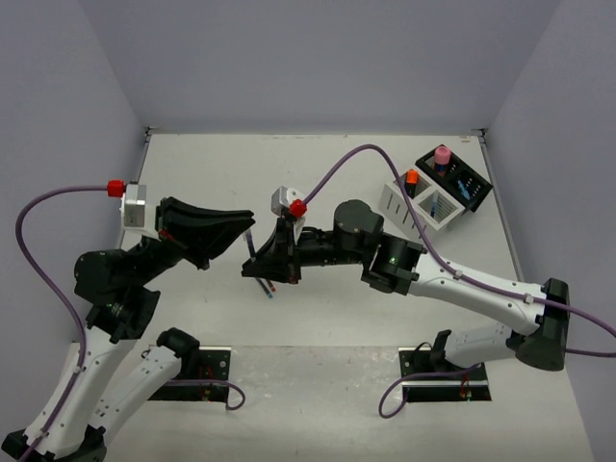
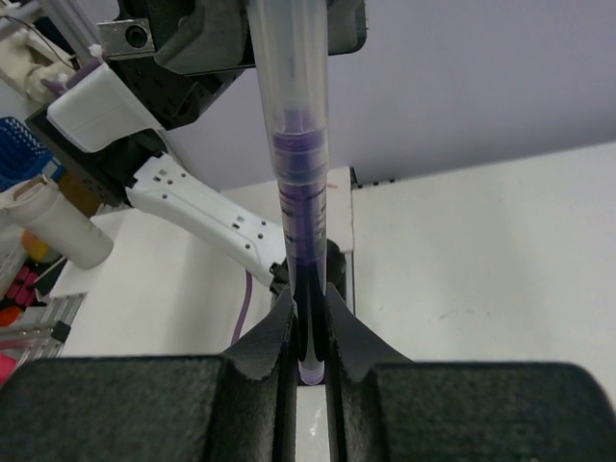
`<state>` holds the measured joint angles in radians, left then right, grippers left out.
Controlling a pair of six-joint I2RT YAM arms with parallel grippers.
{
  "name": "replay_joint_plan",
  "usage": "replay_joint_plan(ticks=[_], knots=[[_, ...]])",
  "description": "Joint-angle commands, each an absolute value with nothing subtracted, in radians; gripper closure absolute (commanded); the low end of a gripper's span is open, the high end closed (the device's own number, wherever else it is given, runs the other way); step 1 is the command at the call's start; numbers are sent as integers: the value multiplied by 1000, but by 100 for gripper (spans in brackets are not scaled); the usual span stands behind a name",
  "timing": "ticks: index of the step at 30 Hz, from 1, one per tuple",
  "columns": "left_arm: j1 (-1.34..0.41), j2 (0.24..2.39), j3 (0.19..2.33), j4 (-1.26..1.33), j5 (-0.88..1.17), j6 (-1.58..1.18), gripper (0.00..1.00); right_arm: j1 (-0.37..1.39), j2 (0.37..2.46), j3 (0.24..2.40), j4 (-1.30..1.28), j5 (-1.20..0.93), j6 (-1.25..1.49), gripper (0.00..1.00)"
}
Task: Sort the stationery into containers
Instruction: Place the pen in the storage box.
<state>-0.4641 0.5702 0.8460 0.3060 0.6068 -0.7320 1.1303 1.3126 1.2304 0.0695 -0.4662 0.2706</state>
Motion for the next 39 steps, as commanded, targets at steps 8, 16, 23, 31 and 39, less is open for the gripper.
replay_joint_plan(ticks=[8,16,23,31,39], knots=[[-474,629,1001,141,773,-661,99,1094,1346,1163,360,-430,348,100],[-474,676,1126,-10,524,-589,26,1085,1373,1158,350,-379,376,100],[-474,694,1341,-412,53,-528,0,1016,1235,995,303,-153,407,100],[-474,512,1159,-677,-120,-447,0,701,911,736,63,465,443,100],[-474,460,938,-721,-17,-362,0,296,840,614,54,654,447,100]])
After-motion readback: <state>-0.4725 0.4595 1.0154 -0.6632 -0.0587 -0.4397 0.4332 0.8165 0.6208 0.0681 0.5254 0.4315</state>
